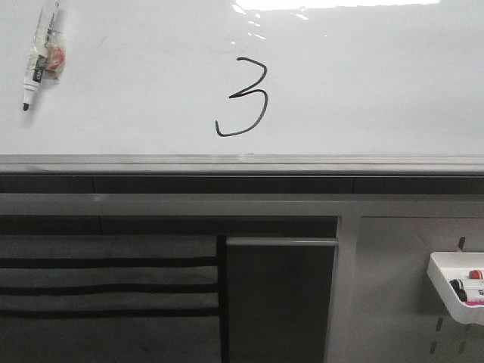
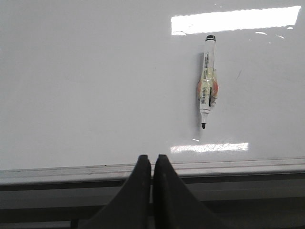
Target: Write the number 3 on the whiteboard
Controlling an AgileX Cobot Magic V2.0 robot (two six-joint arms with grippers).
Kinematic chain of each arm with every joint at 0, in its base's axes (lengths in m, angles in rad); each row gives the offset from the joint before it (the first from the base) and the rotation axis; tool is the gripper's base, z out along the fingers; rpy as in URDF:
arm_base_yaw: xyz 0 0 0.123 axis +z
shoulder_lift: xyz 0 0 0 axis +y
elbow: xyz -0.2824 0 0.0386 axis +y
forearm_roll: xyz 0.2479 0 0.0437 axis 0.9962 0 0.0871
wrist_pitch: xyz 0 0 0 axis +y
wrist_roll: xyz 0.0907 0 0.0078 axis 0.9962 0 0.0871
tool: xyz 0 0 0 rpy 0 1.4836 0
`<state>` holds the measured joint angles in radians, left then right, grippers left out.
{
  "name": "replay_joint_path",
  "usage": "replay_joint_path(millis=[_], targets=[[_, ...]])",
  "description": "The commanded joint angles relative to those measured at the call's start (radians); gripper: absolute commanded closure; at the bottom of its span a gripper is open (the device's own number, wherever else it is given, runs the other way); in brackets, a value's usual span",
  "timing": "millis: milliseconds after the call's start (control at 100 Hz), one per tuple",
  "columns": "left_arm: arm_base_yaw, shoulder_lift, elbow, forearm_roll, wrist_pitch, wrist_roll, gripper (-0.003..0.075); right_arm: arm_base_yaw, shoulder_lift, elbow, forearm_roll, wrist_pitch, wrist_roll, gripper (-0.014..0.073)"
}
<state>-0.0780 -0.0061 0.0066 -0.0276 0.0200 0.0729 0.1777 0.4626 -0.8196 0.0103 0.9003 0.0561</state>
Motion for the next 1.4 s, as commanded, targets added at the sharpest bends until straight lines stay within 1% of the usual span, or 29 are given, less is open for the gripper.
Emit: replay_joint_path(millis=[0, 270, 340, 460, 550, 590, 600, 670, 680, 800, 960, 980, 1000, 1390], targets=[[0.004, -0.032, 0.001, -0.007, -0.086, -0.01, 0.0738, -0.003, 0.005, -0.022, -0.01, -0.075, 0.001, 0.066], [0.004, -0.032, 0.001, -0.007, -0.086, -0.01, 0.0738, -0.003, 0.005, -0.022, -0.01, -0.077, 0.001, 0.066], [0.004, -0.032, 0.001, -0.007, -0.086, -0.01, 0.0738, -0.005, -0.034, 0.021, -0.037, -0.123, 0.001, 0.066], [0.004, -0.032, 0.001, -0.007, -0.086, -0.01, 0.0738, -0.075, -0.127, 0.15, -0.026, -0.245, 0.001, 0.066], [0.004, -0.032, 0.001, -0.007, -0.086, -0.01, 0.0738, -0.122, -0.207, 0.301, 0.027, -0.4, 0.001, 0.066], [0.004, -0.032, 0.001, -0.007, -0.086, -0.01, 0.0738, -0.138, -0.253, 0.379, 0.042, -0.501, 0.001, 0.066], [0.004, -0.032, 0.001, -0.007, -0.086, -0.01, 0.0738, -0.138, -0.253, 0.392, 0.042, -0.501, 0.001, 0.066], [0.004, -0.032, 0.001, -0.007, -0.086, -0.01, 0.0738, -0.149, -0.323, 0.518, 0.047, -0.634, 0.001, 0.066], [0.004, -0.032, 0.001, -0.007, -0.086, -0.01, 0.0738, -0.151, -0.337, 0.543, 0.047, -0.672, 0.001, 0.066], [0.004, -0.032, 0.001, -0.007, -0.086, -0.01, 0.0738, -0.151, -0.437, 0.718, 0.047, -0.84, 0.001, 0.066], [0.004, -0.032, 0.001, -0.007, -0.086, -0.01, 0.0738, -0.151, -0.486, 0.854, 0.047, -0.984, 0.001, 0.066], [0.004, -0.032, 0.001, -0.007, -0.086, -0.01, 0.0738, -0.151, -0.492, 0.861, 0.047, -0.986, 0.001, 0.066], [0.004, -0.032, 0.001, -0.007, -0.086, -0.01, 0.0738, -0.151, -0.493, 0.858, 0.047, -0.957, 0.001, 0.066], [0.004, -0.03, 0.001, -0.007, -0.086, -0.01, 0.0738, -0.151, -0.493, 0.858, 0.047, -0.968, 0.001, 0.066]])
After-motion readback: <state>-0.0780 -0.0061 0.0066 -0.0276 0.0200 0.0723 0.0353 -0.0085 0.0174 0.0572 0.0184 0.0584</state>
